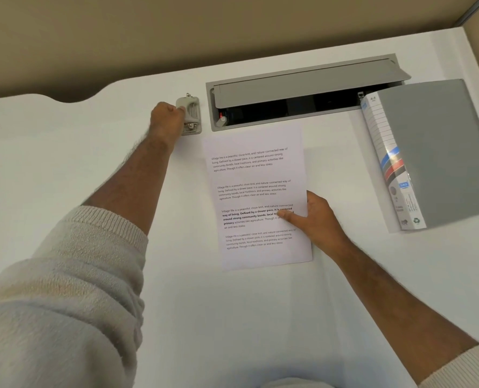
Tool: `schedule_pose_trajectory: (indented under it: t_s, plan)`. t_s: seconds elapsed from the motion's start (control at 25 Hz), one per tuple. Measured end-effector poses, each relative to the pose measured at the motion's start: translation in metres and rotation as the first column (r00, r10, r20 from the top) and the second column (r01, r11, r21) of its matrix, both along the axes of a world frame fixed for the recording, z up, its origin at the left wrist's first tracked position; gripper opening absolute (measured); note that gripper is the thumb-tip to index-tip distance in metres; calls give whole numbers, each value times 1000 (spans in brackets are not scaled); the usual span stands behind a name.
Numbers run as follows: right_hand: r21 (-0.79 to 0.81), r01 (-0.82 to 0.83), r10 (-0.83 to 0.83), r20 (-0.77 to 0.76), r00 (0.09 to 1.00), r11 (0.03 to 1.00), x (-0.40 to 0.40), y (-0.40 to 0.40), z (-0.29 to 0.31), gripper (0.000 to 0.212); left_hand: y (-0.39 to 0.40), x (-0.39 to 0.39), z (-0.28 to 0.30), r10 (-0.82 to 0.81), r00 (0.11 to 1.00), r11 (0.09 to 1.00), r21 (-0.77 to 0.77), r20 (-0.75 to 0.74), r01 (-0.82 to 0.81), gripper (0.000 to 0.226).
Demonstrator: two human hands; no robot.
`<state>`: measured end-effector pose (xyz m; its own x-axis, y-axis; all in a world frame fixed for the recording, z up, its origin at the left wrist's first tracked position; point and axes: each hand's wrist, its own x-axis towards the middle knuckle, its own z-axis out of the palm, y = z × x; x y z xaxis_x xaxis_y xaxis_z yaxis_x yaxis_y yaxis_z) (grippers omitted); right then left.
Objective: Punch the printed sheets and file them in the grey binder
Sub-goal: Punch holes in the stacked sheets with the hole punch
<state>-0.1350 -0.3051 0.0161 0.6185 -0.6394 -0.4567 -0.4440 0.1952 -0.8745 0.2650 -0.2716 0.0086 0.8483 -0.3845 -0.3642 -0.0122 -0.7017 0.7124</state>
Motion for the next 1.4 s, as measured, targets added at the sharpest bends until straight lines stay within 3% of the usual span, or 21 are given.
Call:
schedule_pose_trajectory:
  t_s: [0.28,0.72,1.12,1.4]
  plan:
    - [-9,-8,8,3,1000,1000,0,1,1,35,11,1,3,-48,999,998,31,-19,49,32]
    - [-71,-41,40,-25,999,997,-17,21,3,35,65,-26,35,-117,992,991,-73,-46,114,29]
    - [-135,-37,29,-59,998,990,-53,52,14,38,156,-98,41,-104,994,993,-58,-27,102,30]
    - [-139,-38,31,-50,998,990,-77,71,21,40,206,-169,29,-73,989,995,-73,-131,64,28]
